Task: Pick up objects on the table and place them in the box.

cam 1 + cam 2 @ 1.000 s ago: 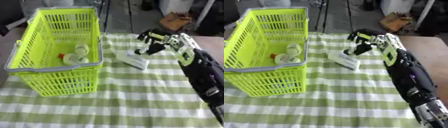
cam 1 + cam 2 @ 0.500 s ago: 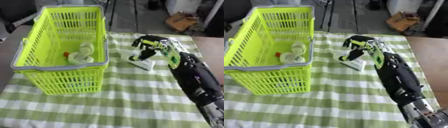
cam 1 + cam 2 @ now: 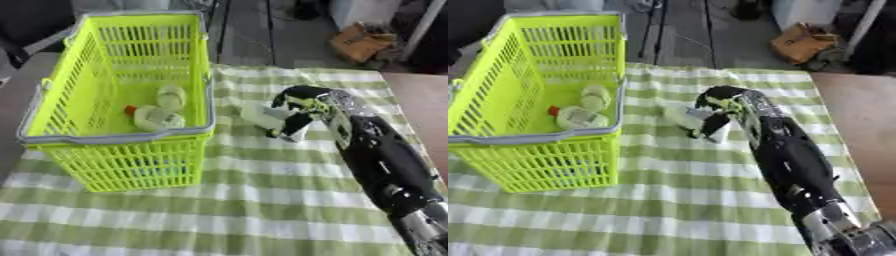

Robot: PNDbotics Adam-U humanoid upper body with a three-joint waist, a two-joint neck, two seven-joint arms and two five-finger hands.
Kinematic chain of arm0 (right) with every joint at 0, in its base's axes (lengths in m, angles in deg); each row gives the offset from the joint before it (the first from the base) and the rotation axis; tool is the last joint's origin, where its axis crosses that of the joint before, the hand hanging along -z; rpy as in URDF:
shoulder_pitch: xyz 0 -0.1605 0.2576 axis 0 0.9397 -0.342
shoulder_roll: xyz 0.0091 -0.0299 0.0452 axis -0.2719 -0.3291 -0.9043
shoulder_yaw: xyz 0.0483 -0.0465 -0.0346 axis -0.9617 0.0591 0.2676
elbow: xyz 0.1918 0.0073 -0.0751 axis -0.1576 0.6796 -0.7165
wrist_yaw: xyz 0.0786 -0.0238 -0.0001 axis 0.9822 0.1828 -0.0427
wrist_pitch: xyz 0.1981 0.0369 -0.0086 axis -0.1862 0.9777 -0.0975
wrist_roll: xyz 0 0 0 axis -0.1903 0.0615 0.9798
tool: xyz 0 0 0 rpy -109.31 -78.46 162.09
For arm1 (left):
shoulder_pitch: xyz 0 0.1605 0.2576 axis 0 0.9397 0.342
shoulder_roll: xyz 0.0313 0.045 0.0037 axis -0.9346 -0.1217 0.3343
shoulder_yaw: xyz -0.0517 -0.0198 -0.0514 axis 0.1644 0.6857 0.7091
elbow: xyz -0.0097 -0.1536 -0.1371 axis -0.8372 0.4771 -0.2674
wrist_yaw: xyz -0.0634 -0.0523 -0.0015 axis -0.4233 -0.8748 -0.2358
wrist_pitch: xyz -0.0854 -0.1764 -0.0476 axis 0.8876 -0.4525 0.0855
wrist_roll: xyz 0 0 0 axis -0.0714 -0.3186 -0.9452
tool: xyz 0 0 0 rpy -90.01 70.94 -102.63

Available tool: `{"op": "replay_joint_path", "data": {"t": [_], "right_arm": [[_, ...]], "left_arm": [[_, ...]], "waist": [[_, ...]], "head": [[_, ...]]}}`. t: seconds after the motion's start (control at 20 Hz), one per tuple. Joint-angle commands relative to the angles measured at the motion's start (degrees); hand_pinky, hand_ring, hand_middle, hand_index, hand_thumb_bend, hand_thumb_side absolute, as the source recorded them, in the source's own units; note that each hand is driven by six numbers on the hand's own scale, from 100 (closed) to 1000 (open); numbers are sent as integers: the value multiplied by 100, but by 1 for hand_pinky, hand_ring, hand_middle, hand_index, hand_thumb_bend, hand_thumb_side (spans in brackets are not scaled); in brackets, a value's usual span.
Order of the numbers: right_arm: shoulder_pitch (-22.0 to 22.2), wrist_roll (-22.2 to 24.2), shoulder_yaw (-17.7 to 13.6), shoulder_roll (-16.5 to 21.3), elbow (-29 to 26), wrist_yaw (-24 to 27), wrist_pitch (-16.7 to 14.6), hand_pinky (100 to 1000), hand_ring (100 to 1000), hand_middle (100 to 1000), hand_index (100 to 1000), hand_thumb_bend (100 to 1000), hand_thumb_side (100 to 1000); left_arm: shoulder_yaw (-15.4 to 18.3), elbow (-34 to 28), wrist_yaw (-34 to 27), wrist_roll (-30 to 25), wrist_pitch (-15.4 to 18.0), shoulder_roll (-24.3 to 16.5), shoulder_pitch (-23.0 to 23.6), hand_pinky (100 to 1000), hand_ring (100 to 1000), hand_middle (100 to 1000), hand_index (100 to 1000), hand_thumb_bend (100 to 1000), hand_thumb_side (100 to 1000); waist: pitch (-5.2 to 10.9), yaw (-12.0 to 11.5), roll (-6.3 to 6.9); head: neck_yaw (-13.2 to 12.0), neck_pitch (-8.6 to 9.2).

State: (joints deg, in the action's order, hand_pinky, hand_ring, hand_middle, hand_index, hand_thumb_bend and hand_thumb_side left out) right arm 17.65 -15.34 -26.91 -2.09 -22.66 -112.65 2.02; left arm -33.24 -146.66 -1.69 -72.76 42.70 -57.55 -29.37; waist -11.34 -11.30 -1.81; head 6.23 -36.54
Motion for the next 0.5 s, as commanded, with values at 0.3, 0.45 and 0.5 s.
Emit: {"op": "replay_joint_path", "data": {"t": [0.3, 0.45, 0.5], "right_arm": [[-59, -1, -41, 72, -14, -246, -69, 483, 535, 611, 721, 423, 398], [-39, -77, -38, 75, -28, -287, -56, 409, 475, 540, 649, 352, 327], [-29, -109, -36, 78, -28, -303, -45, 345, 428, 482, 557, 318, 293]], "left_arm": [[28, -115, -33, -12, 10, -41, -79, 720, 1000, 882, 802, 256, 875], [30, -115, -35, -9, 3, -42, -81, 720, 1000, 882, 802, 256, 875], [32, -115, -36, -7, 2, -42, -82, 720, 1000, 881, 802, 257, 875]], "waist": [[105, 35, 38], [111, 45, 32], [113, 49, 30]], "head": [[-25, 67], [-23, 69], [-25, 71]]}}
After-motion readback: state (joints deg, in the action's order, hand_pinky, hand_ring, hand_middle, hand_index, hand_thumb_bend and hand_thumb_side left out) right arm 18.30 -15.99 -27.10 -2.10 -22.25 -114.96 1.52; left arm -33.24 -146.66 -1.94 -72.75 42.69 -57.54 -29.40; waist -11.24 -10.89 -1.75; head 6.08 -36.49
